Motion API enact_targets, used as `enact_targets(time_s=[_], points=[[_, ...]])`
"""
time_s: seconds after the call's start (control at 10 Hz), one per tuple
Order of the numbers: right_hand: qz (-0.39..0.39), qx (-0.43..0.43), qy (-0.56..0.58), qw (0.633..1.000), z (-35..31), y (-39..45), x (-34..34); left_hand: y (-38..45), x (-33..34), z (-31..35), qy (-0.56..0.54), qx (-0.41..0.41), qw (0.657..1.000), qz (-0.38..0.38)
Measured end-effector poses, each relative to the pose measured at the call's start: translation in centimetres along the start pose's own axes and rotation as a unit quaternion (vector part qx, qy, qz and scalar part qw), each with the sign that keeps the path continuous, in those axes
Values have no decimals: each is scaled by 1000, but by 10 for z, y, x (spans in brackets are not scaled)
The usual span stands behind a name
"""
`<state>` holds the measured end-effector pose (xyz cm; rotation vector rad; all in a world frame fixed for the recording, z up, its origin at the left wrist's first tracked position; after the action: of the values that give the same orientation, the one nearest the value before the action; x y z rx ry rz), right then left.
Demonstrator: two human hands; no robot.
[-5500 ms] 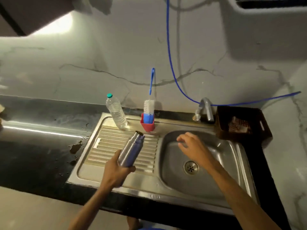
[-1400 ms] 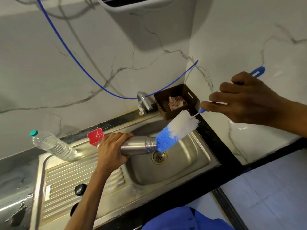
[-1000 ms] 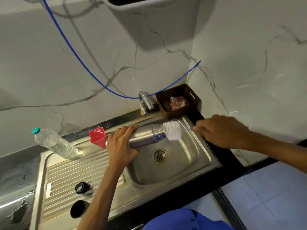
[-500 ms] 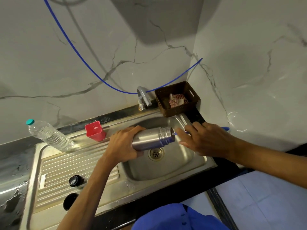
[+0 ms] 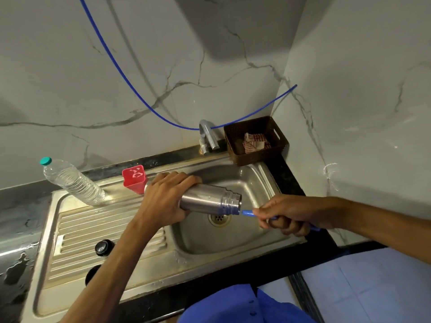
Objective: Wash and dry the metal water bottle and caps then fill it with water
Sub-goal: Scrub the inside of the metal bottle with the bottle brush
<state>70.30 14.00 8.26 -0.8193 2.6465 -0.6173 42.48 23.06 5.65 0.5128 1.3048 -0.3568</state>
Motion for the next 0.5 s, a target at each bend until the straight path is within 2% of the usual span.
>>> enact_targets(time_s=[0.1, 0.2, 0.3, 0.4, 0.5], points=[[96, -154, -574, 798, -2, 4, 2, -3, 7, -10, -32, -44, 997, -50], [191, -250, -828, 464, -17, 1, 7, -8, 15, -14, -114, -94, 984, -95], [137, -244, -818, 503, -12, 12, -10, -7, 16, -13, -108, -90, 985, -102], [7, -162, -566, 808, -6, 27, -8, -4, 15, -14, -70, -69, 992, -76], [-53, 8, -1, 999, -12, 29, -6, -6, 9, -17, -15, -62, 998, -8]])
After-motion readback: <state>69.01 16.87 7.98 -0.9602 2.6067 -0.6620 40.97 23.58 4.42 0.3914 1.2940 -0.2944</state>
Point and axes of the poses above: each hand's wrist, its own y-axis towards the middle knuckle, its own x-axis out of the palm, z = x × y, the point moved 4 cm from there along y, towards the middle knuckle, and after that the axes turned 12 degrees about -x, right-handed, at the moved point
